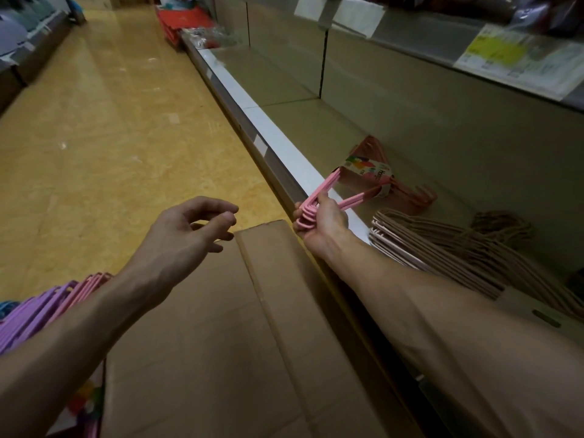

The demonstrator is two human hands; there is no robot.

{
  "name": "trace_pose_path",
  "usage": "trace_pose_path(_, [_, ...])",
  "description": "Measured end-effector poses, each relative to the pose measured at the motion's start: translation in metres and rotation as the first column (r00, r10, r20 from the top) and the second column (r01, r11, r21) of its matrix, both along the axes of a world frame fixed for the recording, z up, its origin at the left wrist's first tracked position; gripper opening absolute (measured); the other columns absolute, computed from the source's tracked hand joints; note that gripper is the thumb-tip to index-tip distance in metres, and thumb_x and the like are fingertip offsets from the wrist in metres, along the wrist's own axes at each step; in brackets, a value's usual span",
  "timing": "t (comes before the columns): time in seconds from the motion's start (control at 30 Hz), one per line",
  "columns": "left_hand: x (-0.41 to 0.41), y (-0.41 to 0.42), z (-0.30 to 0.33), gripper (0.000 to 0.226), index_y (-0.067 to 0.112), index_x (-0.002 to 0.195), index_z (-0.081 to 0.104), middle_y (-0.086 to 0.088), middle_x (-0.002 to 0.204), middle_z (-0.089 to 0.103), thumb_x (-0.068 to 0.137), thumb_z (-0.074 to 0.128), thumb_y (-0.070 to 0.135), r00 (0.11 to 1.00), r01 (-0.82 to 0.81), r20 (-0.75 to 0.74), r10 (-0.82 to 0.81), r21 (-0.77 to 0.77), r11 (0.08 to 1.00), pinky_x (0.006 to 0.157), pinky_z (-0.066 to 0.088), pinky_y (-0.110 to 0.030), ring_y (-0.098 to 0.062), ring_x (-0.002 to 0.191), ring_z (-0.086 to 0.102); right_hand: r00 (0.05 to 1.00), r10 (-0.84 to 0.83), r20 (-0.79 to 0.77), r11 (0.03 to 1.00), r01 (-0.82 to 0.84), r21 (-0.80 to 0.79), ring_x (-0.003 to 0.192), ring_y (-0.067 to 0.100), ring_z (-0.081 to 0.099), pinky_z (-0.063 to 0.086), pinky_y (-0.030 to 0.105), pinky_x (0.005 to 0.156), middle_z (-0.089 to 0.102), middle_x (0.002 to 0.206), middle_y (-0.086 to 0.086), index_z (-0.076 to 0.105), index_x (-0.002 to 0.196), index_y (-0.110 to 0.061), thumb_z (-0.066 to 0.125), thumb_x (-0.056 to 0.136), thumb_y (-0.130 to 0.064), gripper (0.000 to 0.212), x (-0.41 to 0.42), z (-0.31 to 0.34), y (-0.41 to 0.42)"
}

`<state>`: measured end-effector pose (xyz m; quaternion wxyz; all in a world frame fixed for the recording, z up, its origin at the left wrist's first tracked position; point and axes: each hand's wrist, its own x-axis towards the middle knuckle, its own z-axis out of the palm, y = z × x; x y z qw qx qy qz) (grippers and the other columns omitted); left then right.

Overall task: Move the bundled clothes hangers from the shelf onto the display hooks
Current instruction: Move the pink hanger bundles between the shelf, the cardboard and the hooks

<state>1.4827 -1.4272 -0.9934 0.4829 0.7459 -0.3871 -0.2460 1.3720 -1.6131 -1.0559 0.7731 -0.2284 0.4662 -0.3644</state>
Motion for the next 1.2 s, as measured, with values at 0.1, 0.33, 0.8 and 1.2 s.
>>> trace_pose_path(0.1, [0.003,0.004,0.002,0.018,0.025,0.113,0.067,0.006,0.109,0.068,0.097,0.058,0.026,1.000,-0.006,0.014,0.006,0.014,1.000,0.075,0.054,-0.026,-0.009,0.094,0.068,0.996,0.064,-0.065,0.996,-0.068,-0.057,0.068,0.023,0.071,0.053,0.034,0.062,0.075,0.088,0.013,0.064,0.113,-0.006,0.051,0.101,-0.029,0.028,-0.014,-0.004,0.003])
trace_pose_path(0.33, [0.014,0.016,0.007,0.016,0.026,0.110,0.068,0.007,0.107,0.069,0.097,0.058,0.027,0.999,-0.024,0.040,0.023,0.043,0.999,0.071,0.053,-0.024,-0.009,0.090,0.070,0.983,0.185,-0.023,0.979,-0.186,-0.080,0.091,0.033,0.074,0.062,0.052,0.071,0.071,0.105,0.025,0.063,0.112,0.001,0.048,0.104,-0.016,0.023,-0.030,-0.008,0.029])
trace_pose_path(0.8, [0.058,0.056,0.022,0.043,0.013,0.130,0.050,-0.010,0.125,0.060,0.096,0.061,0.036,0.898,-0.309,-0.345,0.274,-0.050,0.950,0.088,0.056,-0.040,-0.026,0.103,0.068,0.639,0.769,-0.006,0.626,-0.756,-0.191,0.095,0.037,0.070,0.061,0.045,0.078,0.070,0.105,0.029,0.047,0.134,-0.009,0.054,0.098,-0.016,0.037,-0.043,0.002,0.114])
trace_pose_path(1.2, [0.102,0.091,0.026,0.073,0.015,0.142,0.040,-0.008,0.123,0.062,0.086,0.066,0.055,0.513,-0.677,-0.805,0.297,-0.167,0.716,0.070,0.061,-0.053,-0.029,0.098,0.071,0.223,0.975,-0.003,0.211,-0.926,-0.313,0.105,0.038,0.064,0.057,0.047,0.092,0.062,0.114,0.027,0.047,0.123,-0.010,0.054,0.100,-0.011,0.024,-0.025,0.000,0.161])
